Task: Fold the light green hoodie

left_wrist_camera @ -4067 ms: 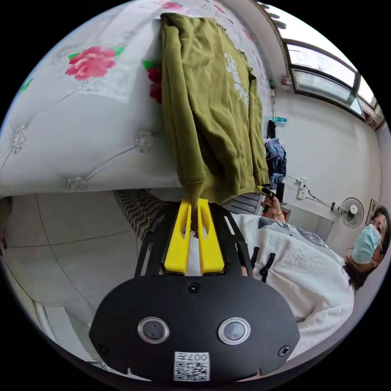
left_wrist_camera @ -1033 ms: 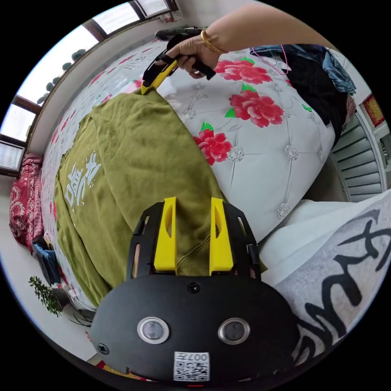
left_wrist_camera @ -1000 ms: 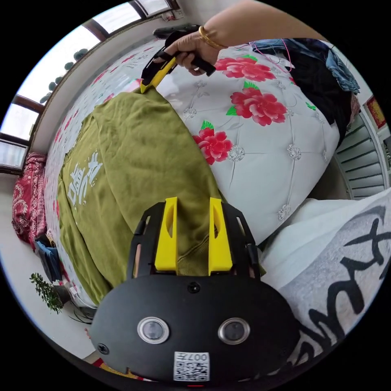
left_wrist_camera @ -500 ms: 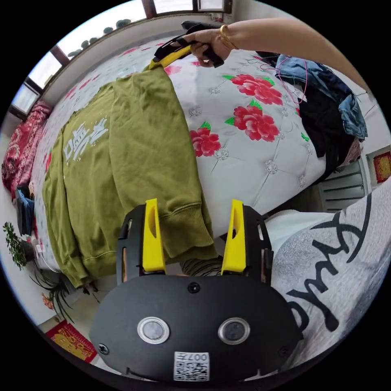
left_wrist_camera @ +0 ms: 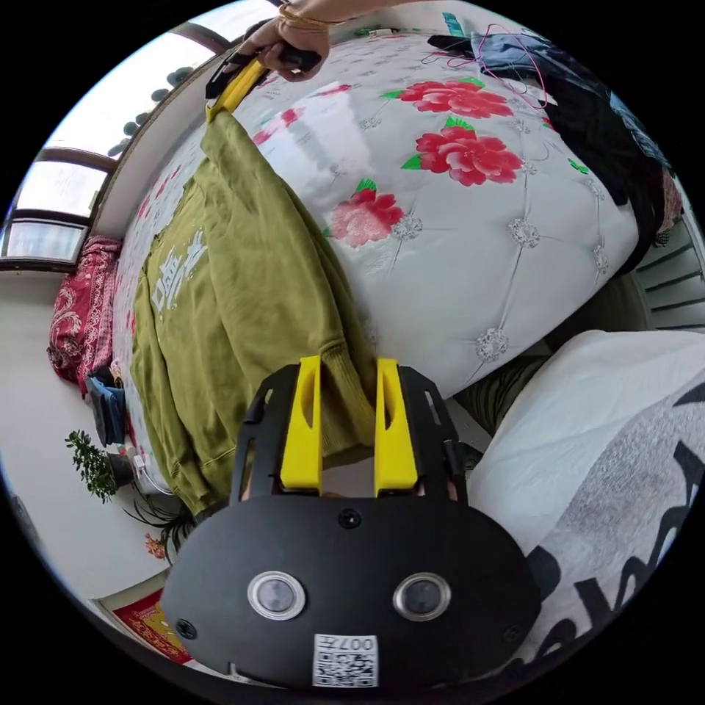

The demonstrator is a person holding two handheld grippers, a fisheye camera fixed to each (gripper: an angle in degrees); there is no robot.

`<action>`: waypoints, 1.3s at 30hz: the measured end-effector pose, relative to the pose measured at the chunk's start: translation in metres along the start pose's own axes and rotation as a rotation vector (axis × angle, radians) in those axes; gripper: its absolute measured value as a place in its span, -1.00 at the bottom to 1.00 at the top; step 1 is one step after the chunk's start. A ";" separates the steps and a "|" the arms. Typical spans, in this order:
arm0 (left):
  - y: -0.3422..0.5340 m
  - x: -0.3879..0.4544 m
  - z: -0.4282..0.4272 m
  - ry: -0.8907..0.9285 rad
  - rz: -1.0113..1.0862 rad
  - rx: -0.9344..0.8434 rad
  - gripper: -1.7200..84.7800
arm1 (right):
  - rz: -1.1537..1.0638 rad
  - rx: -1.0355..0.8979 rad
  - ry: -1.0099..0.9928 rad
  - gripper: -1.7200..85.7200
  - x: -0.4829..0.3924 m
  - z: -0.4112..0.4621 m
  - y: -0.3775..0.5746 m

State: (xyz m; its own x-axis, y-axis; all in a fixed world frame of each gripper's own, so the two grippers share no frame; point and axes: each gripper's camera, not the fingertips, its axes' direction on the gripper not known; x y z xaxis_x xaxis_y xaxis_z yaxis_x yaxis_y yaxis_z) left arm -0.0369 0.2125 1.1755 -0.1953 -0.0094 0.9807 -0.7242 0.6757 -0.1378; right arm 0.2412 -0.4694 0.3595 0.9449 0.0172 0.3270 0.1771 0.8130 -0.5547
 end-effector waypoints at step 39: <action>0.342 -0.494 0.401 1.145 -0.769 0.059 -0.83 | -0.207 -0.495 0.269 -0.79 -0.204 0.594 -0.222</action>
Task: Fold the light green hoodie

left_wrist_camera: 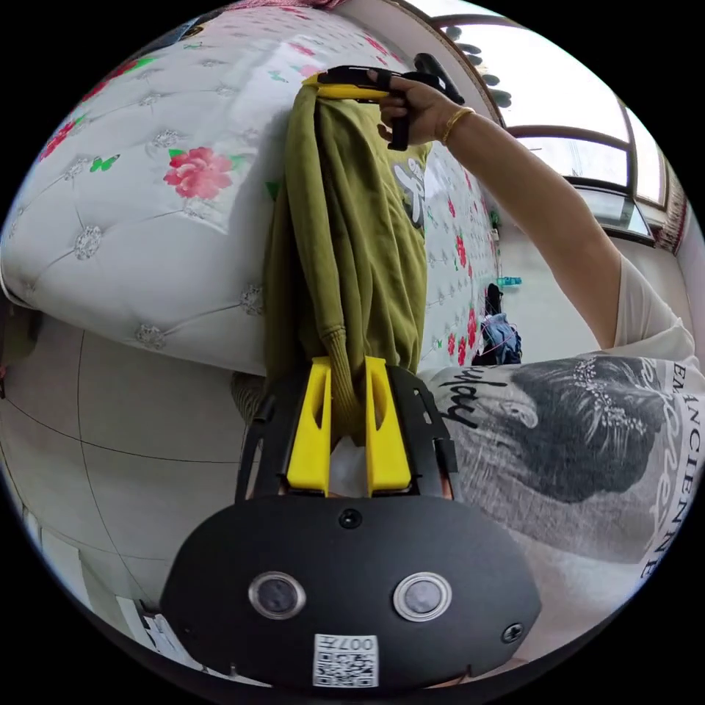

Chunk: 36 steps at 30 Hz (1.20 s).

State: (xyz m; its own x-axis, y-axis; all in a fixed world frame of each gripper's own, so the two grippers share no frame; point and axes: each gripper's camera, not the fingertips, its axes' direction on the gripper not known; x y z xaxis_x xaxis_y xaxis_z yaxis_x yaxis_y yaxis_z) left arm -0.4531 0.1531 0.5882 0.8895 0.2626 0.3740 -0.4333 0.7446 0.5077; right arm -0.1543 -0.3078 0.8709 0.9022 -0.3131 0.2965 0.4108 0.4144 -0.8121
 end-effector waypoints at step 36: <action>0.055 -0.074 0.118 -0.151 0.041 0.348 -0.98 | -0.437 0.119 0.248 -0.89 -0.166 0.142 0.332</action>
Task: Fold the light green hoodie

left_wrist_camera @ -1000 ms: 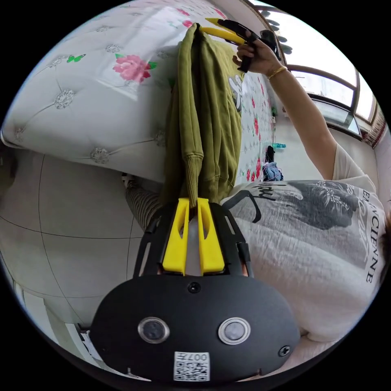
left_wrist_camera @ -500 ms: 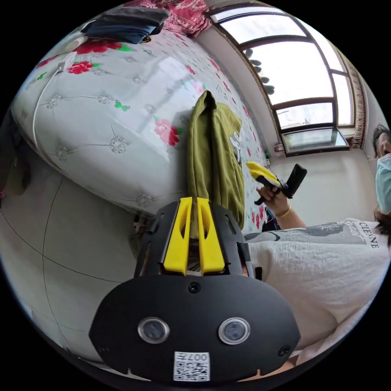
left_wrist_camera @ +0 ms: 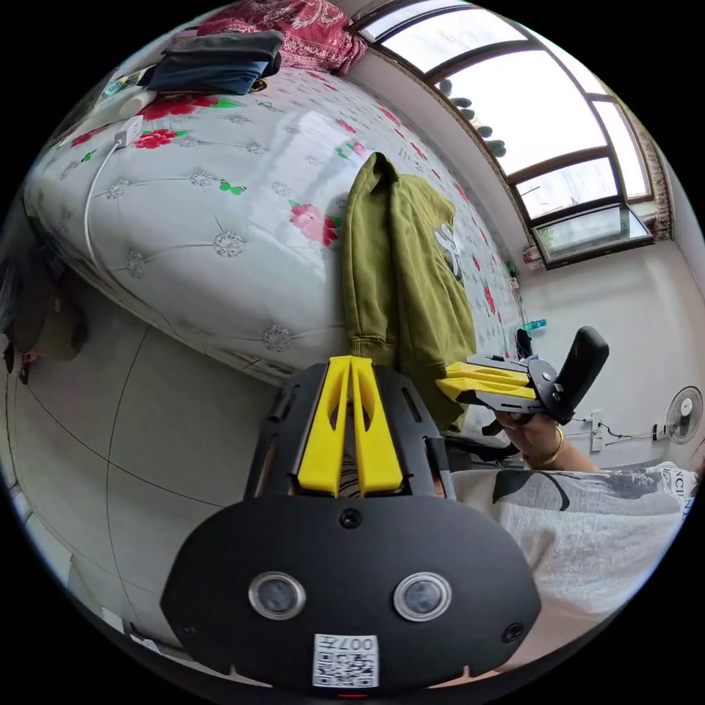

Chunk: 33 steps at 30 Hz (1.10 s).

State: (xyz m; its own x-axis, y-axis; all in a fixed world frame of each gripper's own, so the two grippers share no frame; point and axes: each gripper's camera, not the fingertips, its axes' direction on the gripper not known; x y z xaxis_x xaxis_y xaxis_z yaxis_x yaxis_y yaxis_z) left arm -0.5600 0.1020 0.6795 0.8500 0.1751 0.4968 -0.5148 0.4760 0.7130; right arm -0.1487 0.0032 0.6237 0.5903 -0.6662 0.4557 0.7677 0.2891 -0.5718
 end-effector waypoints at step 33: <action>-0.088 -0.020 0.169 0.488 0.182 -0.530 -0.47 | 0.917 0.376 -0.465 -0.76 0.189 -0.024 0.264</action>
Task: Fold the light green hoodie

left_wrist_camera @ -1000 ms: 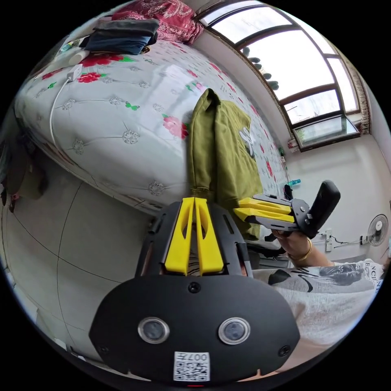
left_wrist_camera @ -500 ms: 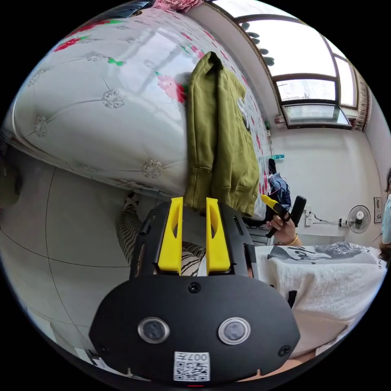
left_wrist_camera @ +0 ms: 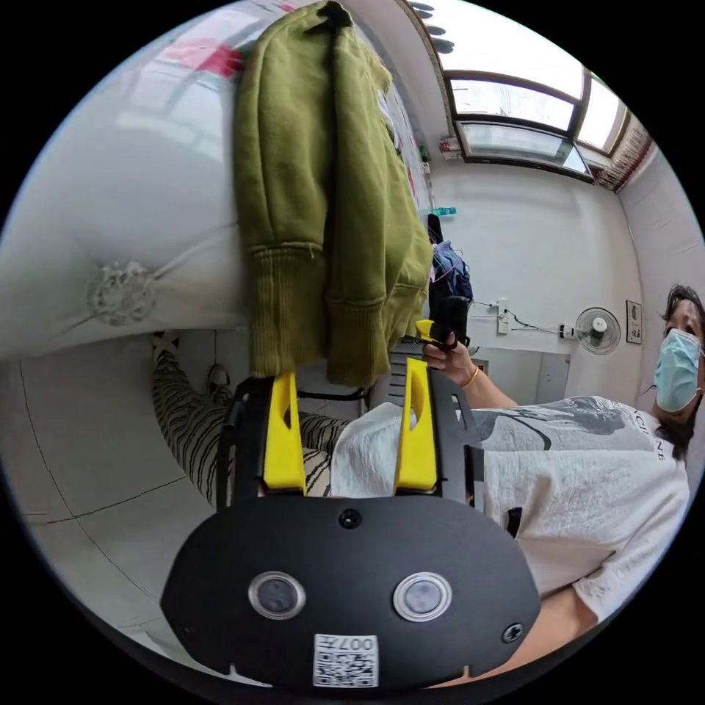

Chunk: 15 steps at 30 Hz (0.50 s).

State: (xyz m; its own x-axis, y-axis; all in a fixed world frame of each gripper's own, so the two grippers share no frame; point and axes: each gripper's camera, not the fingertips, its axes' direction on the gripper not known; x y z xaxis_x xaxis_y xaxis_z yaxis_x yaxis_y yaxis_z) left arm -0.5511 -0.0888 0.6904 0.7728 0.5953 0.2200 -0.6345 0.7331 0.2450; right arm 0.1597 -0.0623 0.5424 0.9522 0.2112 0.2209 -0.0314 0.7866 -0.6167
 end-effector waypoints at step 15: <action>-0.029 -0.029 -0.008 0.133 -0.190 0.051 -0.79 | -0.033 -0.078 -0.060 -0.90 0.020 -0.046 -0.031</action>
State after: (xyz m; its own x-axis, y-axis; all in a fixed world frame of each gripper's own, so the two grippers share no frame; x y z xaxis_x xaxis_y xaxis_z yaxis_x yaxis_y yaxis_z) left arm -0.5553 -0.1245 0.6690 0.8712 0.4893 0.0397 -0.4752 0.8203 0.3182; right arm 0.1936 -0.1091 0.5314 0.9322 0.2225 0.2853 0.0253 0.7465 -0.6649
